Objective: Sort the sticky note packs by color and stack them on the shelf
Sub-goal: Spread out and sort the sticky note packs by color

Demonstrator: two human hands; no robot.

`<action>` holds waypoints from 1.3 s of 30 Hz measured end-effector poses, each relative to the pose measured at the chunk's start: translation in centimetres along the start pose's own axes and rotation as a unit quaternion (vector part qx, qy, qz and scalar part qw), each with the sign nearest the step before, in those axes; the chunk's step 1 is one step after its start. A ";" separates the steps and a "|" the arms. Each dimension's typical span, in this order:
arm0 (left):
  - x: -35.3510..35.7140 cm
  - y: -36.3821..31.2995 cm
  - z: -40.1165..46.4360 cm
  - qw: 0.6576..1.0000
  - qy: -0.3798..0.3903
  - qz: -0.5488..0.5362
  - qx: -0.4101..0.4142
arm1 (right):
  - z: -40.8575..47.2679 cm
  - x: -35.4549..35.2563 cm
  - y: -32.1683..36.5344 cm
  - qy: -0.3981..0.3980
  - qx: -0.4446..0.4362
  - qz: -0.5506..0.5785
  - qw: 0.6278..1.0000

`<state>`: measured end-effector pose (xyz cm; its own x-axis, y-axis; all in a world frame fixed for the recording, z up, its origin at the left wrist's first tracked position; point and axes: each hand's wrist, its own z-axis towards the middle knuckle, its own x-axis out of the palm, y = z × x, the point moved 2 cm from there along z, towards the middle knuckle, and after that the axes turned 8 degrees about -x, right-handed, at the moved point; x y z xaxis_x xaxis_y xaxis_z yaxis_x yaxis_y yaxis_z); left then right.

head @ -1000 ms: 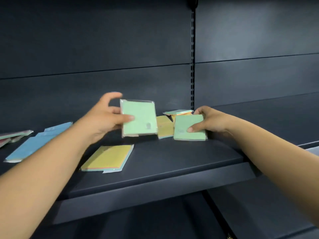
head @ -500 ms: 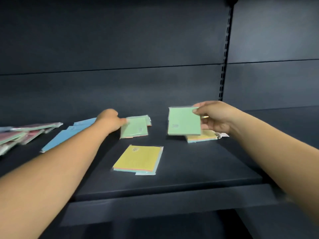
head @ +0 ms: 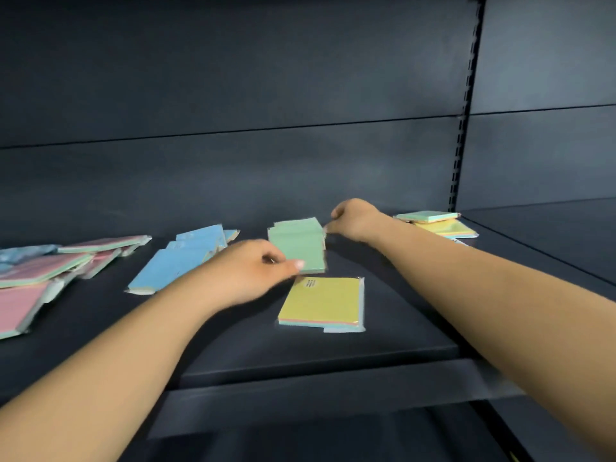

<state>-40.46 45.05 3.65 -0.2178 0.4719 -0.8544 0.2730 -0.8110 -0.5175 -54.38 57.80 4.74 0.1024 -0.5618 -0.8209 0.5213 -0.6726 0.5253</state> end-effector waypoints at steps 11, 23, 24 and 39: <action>3.0 -1.0 -0.5 0.988 0.094 0.112 0.046 | -4.2 -7.2 -10.4 -0.121 0.175 0.099 0.972; 6.8 -8.1 -1.9 0.995 0.047 0.084 -0.007 | -0.6 -9.7 -17.2 -0.109 0.205 0.043 0.972; 7.2 -8.7 -1.9 0.997 0.039 0.072 -0.015 | -0.1 -9.4 -17.6 -0.097 0.216 0.046 0.971; 5.4 -4.7 -4.9 0.986 -0.157 -0.032 -0.044 | 0.2 -9.8 -14.8 -0.194 0.102 0.185 0.958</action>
<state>-38.32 53.11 1.19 -0.5135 0.3800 -0.7694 0.3258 -0.7432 -0.5845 -63.29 73.19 5.03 -0.0957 -0.8902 -0.4453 0.3302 -0.4504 0.8295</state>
